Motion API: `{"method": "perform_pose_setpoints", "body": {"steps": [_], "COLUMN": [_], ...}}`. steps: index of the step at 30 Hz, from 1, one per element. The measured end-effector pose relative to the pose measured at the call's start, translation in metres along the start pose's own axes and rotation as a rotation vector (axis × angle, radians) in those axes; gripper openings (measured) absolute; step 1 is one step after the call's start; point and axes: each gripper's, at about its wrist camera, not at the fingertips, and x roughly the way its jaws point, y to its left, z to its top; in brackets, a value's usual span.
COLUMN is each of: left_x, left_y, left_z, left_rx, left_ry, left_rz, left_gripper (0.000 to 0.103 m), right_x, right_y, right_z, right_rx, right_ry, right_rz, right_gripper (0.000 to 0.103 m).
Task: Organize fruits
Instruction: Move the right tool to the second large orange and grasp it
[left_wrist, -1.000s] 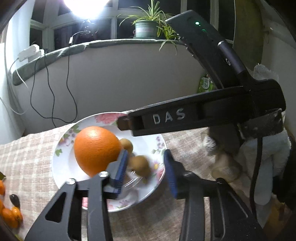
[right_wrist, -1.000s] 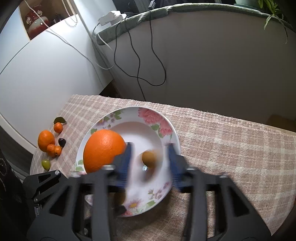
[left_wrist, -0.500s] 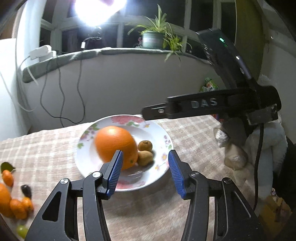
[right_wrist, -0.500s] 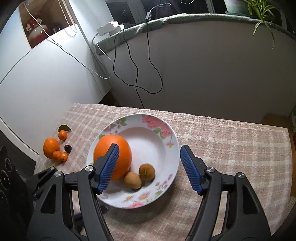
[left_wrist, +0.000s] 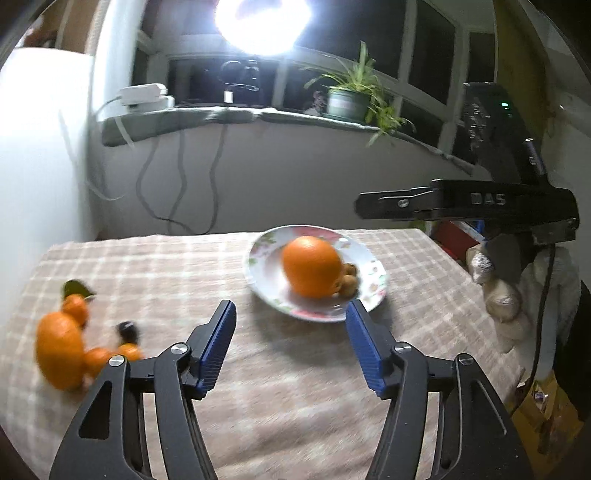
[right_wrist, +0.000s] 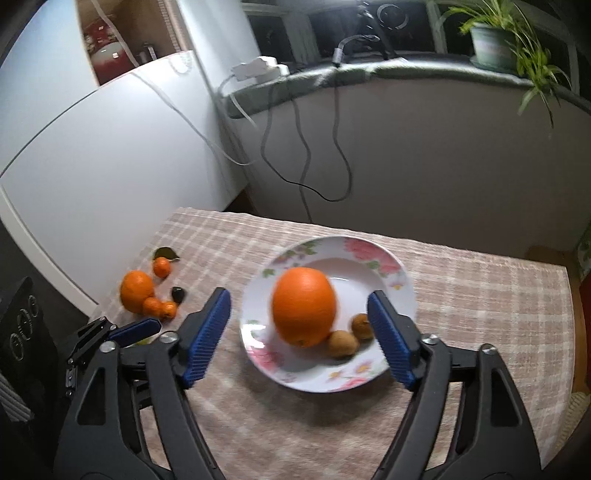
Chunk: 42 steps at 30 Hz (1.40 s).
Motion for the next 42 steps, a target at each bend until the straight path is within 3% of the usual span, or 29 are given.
{"method": "perform_pose_setpoints", "body": {"steps": [6,17,26,42], "left_x": [-0.029,-0.057,-0.054,-0.041], "left_y": [0.045,0.143,0.188,0.216], "left_z": [-0.013,-0.049,-0.066,-0.075], "left_rx": [-0.077,-0.327,-0.471,-0.583], "left_ry": [-0.014,-0.005,0.003,0.036], "left_rz": [0.063,0.162,0.126,0.06], "left_gripper": [0.068,0.069,0.069,0.069], "right_x": [0.009,0.065,0.124,0.186], "right_y": [0.048,0.121,0.181,0.206], "right_z": [0.004,0.014,0.019,0.019], "right_rx": [-0.058,-0.097,-0.172,-0.137], "right_ry": [0.012,0.107,0.218,0.337], "right_rz": [0.047,0.178,0.25,0.271], "right_gripper": [0.091,0.092,0.092,0.092]}}
